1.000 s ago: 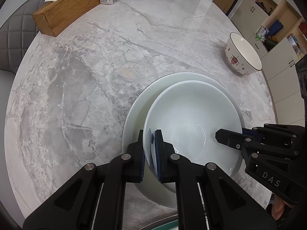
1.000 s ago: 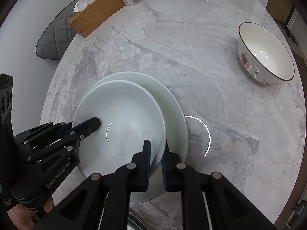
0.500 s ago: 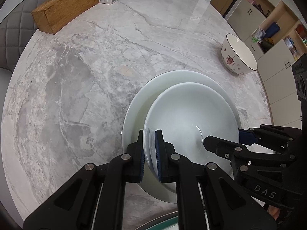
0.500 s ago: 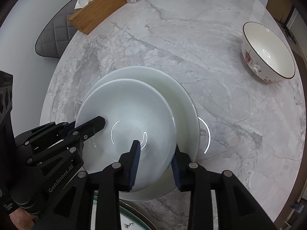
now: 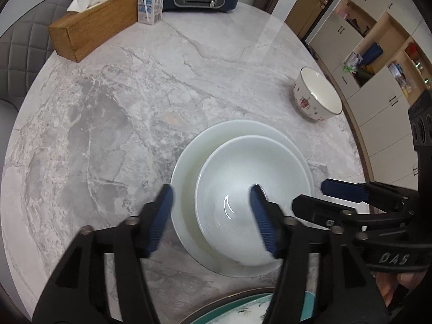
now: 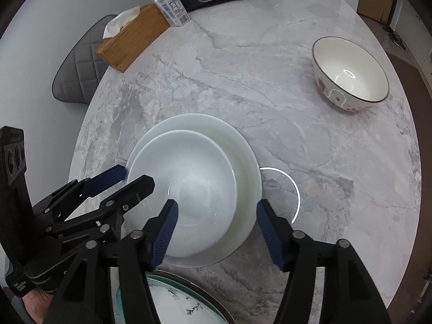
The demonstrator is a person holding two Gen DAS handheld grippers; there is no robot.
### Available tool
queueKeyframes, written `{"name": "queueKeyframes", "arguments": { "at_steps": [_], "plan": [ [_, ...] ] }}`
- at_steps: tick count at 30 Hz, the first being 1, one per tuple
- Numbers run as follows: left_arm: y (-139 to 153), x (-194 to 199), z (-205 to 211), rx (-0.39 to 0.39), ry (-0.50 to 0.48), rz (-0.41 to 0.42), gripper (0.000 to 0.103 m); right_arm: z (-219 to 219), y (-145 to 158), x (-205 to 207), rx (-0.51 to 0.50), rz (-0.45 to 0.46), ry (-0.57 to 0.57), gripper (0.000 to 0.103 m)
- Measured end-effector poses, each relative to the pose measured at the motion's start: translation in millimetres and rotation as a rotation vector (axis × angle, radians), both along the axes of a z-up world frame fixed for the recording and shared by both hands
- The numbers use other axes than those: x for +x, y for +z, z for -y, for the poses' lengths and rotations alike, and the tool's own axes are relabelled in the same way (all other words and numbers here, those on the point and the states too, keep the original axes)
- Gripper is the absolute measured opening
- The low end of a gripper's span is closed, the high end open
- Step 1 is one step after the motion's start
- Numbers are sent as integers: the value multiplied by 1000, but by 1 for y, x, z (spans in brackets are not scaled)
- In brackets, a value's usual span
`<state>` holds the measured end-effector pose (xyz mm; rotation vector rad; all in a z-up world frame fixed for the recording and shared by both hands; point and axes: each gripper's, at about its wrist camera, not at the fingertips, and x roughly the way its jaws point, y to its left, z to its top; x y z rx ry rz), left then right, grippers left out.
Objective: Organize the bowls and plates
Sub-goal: 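Move the left gripper to the red floral bowl rim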
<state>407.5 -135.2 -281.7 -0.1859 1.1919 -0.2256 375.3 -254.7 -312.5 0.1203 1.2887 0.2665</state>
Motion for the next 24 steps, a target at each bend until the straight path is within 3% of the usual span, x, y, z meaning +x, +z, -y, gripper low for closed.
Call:
{"name": "queueKeyframes", "arguments": {
  "at_steps": [1, 4, 8, 14, 21, 22, 24],
  "plan": [
    [6, -1, -3, -17, 4, 11, 84, 9, 5, -3, 40, 17, -27, 79],
    [19, 2, -7, -9, 7, 35, 103, 35, 18, -10, 127, 77, -94, 100],
    [37, 15, -1, 77, -25, 96, 103, 72, 22, -10, 137, 107, -157, 103],
    [64, 41, 24, 89, -95, 215, 103, 132, 26, 0, 147, 132, -267, 103],
    [63, 107, 88, 120, -168, 123, 103, 180, 26, 34, 147, 168, -322, 103],
    [63, 118, 97, 86, -179, 120, 103, 185, 26, 41, 147, 176, -328, 103],
    [64, 132, 113, 114, -183, 150, 103, 195, 24, 52, 151, 189, -337, 103]
  ]
}}
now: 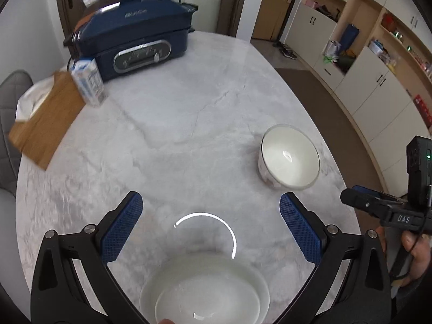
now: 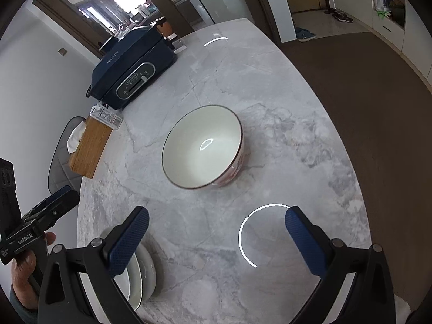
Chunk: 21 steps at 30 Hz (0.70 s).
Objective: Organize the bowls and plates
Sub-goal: 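Move the left gripper to the red floral bowl rim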
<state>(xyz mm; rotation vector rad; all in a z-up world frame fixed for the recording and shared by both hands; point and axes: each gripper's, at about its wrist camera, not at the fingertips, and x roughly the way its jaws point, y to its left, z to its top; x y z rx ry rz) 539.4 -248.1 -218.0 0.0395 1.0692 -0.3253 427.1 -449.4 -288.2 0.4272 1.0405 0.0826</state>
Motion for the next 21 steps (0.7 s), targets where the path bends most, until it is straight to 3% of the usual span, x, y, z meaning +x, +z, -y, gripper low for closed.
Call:
{"name": "queueKeyframes", "arguments": {
  "at_steps": [3, 8, 14, 21],
  "plan": [
    [-7, 21, 29, 107, -22, 38, 103, 9, 0, 14, 15, 59, -13, 103],
    [-25, 42, 61, 114, -82, 35, 103, 26, -6, 33, 64, 45, -62, 103],
    [-58, 62, 78, 89, -103, -37, 103, 28, -19, 56, 24, -19, -49, 103],
    [-77, 78, 92, 68, -120, -75, 103, 27, -35, 74, 23, -86, -43, 103]
  ]
}}
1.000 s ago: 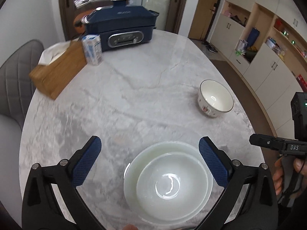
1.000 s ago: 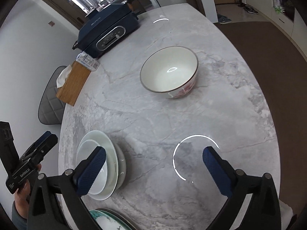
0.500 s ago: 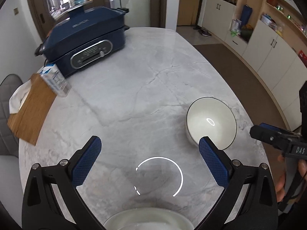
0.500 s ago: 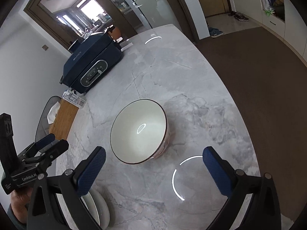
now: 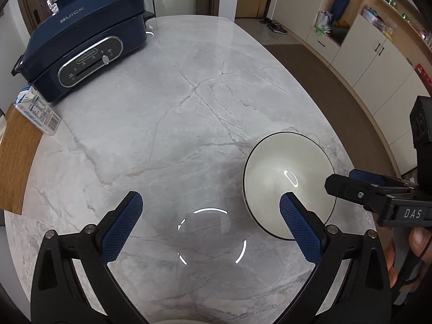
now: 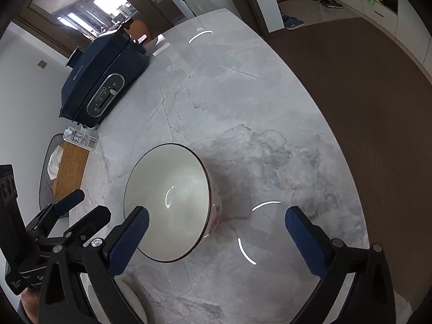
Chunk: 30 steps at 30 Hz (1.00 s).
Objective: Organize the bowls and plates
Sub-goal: 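Move the left gripper to the red floral bowl rim, then close the left gripper on the red floral bowl rim and lift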
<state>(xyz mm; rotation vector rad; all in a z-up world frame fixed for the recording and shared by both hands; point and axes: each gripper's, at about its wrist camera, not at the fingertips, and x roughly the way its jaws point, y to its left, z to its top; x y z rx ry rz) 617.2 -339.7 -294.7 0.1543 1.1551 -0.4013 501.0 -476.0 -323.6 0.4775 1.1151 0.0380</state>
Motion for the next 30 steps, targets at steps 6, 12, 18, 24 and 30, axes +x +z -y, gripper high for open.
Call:
{"name": "queueKeyframes", "arguments": {
  "at_steps": [6, 12, 18, 24, 30],
  "plan": [
    [-16, 9, 4, -11, 8, -34, 101, -1, -7, 11, -42, -27, 15, 98],
    [-24, 10, 11, -28, -16, -57, 91, 2, -18, 16, -7, -55, 17, 85],
    [-37, 12, 14, -51, -19, -107, 70, 0, -23, 18, 16, -60, 31, 82],
    [-44, 14, 14, -81, -3, -144, 39, -6, -28, 20, 6, -78, 60, 53],
    [-43, 14, 20, -91, -6, -152, 17, -14, -29, 21, 11, -79, 93, 25]
  ]
}}
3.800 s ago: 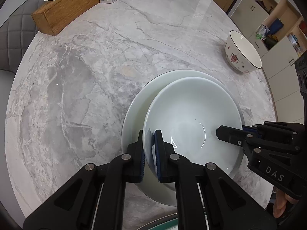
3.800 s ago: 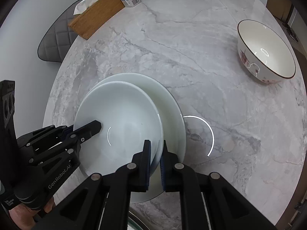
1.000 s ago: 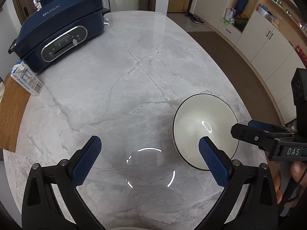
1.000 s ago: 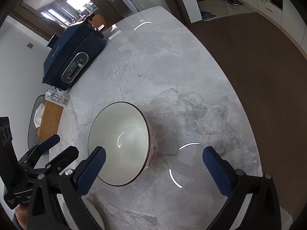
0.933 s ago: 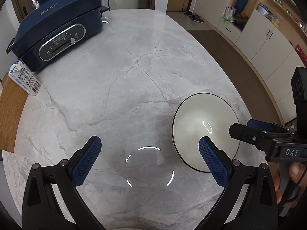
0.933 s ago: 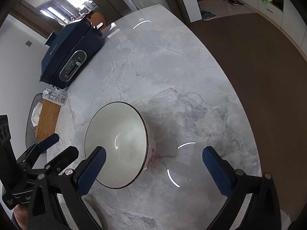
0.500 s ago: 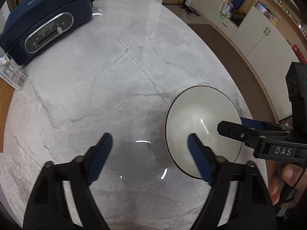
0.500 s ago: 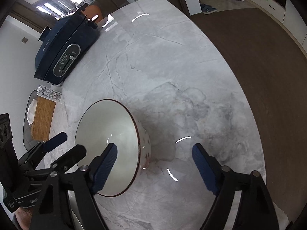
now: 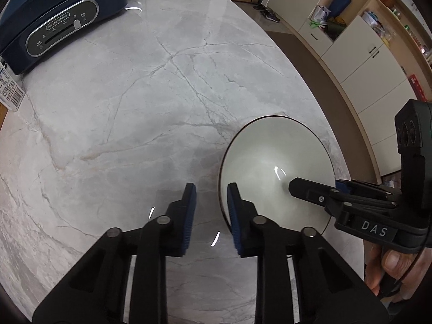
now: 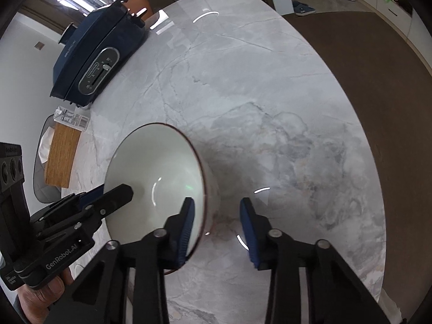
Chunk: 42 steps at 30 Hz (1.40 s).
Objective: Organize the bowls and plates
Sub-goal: 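Close the left gripper on the red floral bowl rim and lift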
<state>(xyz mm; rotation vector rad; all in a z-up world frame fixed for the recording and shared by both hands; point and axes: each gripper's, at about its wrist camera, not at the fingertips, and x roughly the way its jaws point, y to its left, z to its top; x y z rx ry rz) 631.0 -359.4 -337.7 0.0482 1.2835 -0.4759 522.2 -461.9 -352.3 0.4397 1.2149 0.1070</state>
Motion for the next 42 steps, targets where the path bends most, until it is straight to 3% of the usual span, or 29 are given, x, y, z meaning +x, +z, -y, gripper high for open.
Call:
{"name": "queueKeyframes", "arguments": {
  "at_steps": [2, 7, 23, 42],
  "plan": [
    [2, -1, 3, -9, -2, -5, 8, -6, 3, 1, -21, 5, 18, 22],
    [9, -5, -3, -17, 13, -1, 4, -4, 1, 0, 15, -10, 1, 19],
    [56, -39, -40, -27, 43, 24, 4, -30, 33, -21, 27, 6, 27, 17],
    [130, -145, -147, -33, 137, 55, 4, -119, 83, -88, 41, 23, 180, 17]
  ]
}}
